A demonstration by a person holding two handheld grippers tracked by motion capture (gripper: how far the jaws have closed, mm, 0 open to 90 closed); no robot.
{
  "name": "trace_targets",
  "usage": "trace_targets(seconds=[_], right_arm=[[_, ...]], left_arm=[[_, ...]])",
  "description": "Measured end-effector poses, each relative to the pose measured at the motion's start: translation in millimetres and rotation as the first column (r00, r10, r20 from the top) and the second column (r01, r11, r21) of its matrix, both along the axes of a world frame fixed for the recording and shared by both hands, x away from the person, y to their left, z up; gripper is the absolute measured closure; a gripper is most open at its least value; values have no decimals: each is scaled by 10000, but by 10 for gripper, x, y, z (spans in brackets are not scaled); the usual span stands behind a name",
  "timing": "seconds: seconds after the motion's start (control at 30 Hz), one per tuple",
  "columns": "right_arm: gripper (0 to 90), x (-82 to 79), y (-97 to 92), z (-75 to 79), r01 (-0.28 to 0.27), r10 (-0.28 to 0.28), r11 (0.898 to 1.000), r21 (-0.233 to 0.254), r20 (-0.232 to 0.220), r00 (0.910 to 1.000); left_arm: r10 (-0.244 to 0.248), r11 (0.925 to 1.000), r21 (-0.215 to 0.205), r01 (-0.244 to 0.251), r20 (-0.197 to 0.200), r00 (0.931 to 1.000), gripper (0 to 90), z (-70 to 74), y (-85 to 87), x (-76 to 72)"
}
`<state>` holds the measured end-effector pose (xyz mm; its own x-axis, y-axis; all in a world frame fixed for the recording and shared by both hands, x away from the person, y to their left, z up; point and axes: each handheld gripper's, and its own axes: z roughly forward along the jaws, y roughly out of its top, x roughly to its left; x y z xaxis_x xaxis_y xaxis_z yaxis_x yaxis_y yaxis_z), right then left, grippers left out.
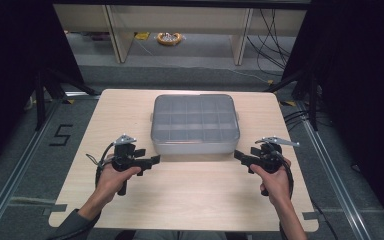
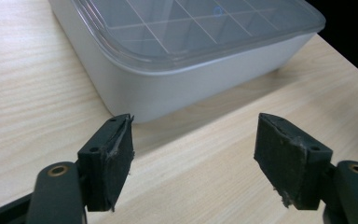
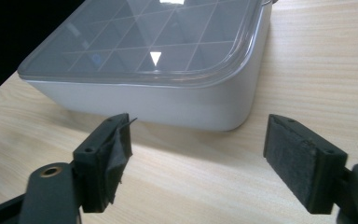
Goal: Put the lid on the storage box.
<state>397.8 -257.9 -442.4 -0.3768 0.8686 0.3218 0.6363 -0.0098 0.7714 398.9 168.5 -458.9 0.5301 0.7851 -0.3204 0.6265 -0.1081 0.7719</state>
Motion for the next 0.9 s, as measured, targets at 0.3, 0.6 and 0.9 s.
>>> trace_targets(seconds=[0.3,0.6,0.9], right_arm=[[173,-81,48,-19,80,-78,9999,71,-289,9996],[173,-156,66,-87,-42,41,10000,-17,-244,9997],[176,-207,25,-148,-352,360,9984,-446,187,9992]], left_arm=[[-305,9995,58,305,2,9995,261,-76,-28,-85],[-558,9984,-49,558,-4,9984,217,-154,-23,-161],[-907,9958,-61,909,320,9954,185,-199,62,-337]])
